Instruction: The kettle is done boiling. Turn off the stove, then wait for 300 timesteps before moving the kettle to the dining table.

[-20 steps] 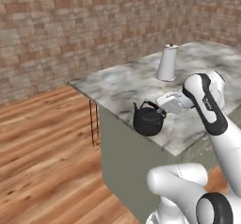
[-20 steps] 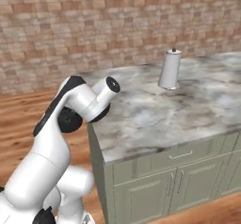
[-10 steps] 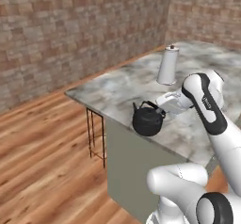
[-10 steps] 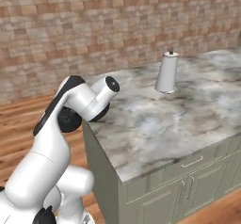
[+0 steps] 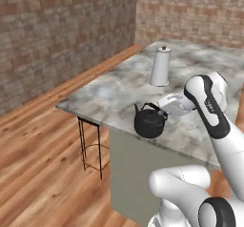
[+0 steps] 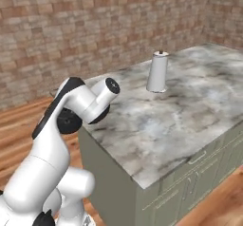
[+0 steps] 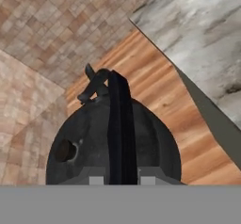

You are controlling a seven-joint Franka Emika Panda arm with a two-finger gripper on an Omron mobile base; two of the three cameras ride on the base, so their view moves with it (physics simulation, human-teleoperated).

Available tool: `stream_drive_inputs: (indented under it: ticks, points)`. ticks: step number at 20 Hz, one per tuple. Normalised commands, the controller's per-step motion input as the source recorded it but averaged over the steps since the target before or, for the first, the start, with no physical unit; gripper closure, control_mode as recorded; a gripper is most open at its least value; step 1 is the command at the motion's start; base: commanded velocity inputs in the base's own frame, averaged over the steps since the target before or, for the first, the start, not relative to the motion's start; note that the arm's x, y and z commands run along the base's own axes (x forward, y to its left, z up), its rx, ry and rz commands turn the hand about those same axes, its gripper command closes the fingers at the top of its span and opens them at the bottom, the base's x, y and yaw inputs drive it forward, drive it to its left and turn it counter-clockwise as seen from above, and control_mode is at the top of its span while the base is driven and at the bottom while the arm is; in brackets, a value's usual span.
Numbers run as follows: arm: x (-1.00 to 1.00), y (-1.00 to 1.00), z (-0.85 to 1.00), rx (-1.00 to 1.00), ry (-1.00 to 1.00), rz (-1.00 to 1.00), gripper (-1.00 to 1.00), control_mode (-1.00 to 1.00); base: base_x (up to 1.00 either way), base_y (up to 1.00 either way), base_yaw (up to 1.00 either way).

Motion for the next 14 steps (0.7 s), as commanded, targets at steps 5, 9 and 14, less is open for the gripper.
stream_drive_inputs:
  ticks: [5,9,14]
  points:
    - [0.0,0.0,0.0,0.0,0.0,0.0,1.0,1.0,0.25,0.75,-0.33]
    - [0.0,0.0,0.0,0.0,0.0,0.0,1.0,1.0,0.22,0.76,-0.33]
    - [0.0,0.0,0.0,0.0,0.0,0.0,1.0,1.0,0.22,0.76,-0.32]
